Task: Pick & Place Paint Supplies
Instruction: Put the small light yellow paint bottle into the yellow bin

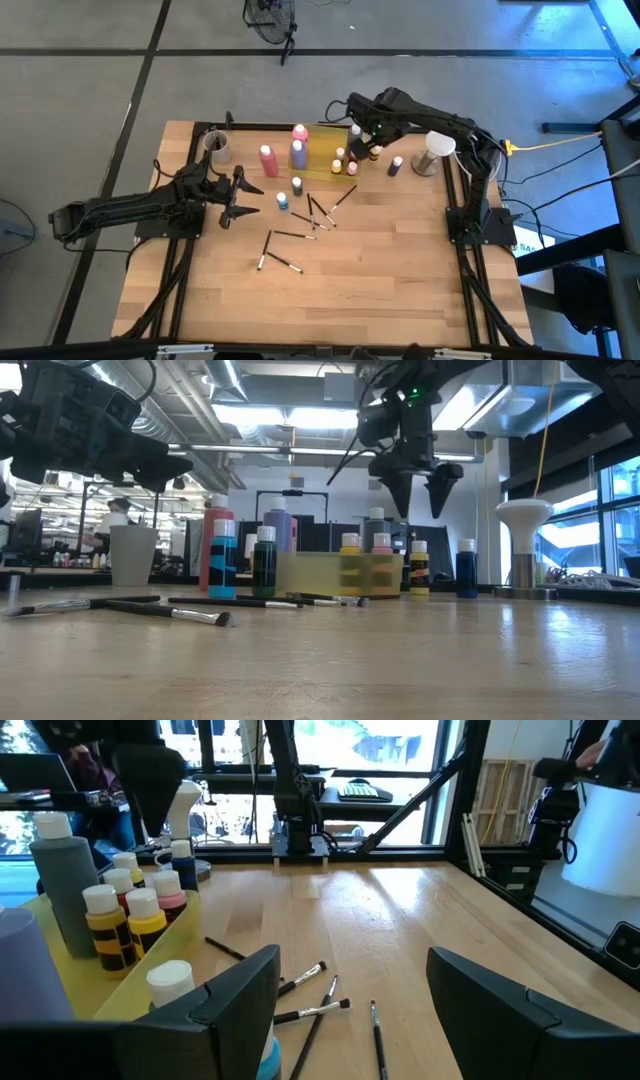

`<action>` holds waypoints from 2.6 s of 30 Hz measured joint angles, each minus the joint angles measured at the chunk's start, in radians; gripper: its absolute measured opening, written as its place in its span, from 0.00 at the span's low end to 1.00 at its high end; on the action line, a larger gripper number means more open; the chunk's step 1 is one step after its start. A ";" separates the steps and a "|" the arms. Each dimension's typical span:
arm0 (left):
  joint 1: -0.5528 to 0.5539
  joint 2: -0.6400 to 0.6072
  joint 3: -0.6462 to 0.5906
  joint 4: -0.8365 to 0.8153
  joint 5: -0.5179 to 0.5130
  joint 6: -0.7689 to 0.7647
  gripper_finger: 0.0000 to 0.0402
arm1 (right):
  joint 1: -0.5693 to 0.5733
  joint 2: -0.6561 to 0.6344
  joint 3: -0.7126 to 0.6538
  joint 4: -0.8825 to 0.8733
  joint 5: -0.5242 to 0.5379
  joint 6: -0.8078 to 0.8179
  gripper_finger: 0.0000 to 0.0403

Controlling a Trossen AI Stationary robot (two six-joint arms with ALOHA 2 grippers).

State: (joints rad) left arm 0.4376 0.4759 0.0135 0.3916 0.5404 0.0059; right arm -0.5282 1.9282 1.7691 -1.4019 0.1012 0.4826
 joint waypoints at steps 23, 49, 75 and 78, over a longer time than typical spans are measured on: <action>0.034 0.000 0.000 0.193 -0.113 -0.130 0.62 | -0.058 0.000 -0.088 0.044 -0.026 -0.520 0.99; 0.096 0.000 0.000 0.188 -0.191 -0.106 0.62 | -0.077 0.002 -0.093 0.119 0.124 -0.678 0.99; 0.096 0.000 0.000 0.187 -0.256 -0.101 0.62 | -0.098 0.003 -0.196 0.296 0.048 -0.812 0.99; 0.096 0.000 0.000 0.186 -0.256 -0.115 0.62 | -0.101 0.009 -0.196 0.302 0.018 -0.812 0.99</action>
State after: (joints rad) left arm 0.5331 0.4759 0.0135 0.5780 0.2848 -0.1088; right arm -0.6296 1.9373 1.5726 -1.1000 0.1191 -0.3294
